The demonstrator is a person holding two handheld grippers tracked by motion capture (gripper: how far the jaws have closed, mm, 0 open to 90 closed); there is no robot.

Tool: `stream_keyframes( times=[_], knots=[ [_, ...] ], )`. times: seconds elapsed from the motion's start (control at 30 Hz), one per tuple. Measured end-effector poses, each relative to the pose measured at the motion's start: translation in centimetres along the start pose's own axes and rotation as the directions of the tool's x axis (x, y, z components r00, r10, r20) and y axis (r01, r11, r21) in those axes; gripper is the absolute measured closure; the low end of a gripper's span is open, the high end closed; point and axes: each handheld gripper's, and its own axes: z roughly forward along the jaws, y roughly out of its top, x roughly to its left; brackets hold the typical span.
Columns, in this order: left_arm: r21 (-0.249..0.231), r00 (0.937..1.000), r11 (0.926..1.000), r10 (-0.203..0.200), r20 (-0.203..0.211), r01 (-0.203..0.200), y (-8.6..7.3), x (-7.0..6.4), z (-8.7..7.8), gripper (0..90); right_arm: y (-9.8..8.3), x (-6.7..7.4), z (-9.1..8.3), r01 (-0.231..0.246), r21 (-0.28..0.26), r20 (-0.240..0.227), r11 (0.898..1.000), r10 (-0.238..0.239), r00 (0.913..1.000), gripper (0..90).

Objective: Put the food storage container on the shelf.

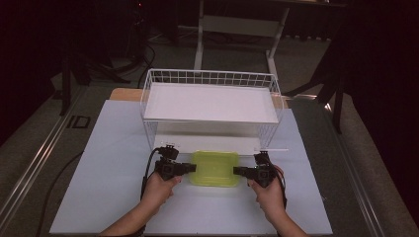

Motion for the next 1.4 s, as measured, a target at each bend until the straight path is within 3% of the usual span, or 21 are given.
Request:
stream_keyframes(
  times=[0.73,0.83,0.9,1.2,1.4],
  knots=[
    [-0.026,0.9989,0.9989,0.038,-0.029,-0.038,-1.5,-1.3,-0.8,77.7,-1.2,0.8,-0.8,0.041,-0.015,0.007,0.999,-0.041,0.9991,78.0],
    [-0.025,0.9959,0.9974,0.065,-0.063,-0.067,-1.5,-1.6,-1.1,78.8,-1.3,0.9,-0.9,0.042,-0.012,-0.004,0.999,-0.042,0.9991,79.2],
    [-0.032,0.9970,0.9981,0.051,-0.058,-0.053,-1.4,-1.3,-1.4,79.8,-1.3,1.2,-0.7,0.051,-0.011,-0.011,0.999,-0.052,0.9986,79.3],
    [-0.093,0.9972,0.9938,0.055,-0.050,-0.059,-0.2,-1.1,-2.8,80.3,0.1,2.1,-1.0,0.061,-0.051,-0.018,0.997,-0.062,0.9979,79.4],
    [-0.166,0.9973,0.9837,0.063,-0.037,-0.069,1.3,-1.1,-3.9,80.6,2.2,2.9,-1.7,0.064,-0.099,-0.014,0.993,-0.065,0.9978,79.4]
  ],
)
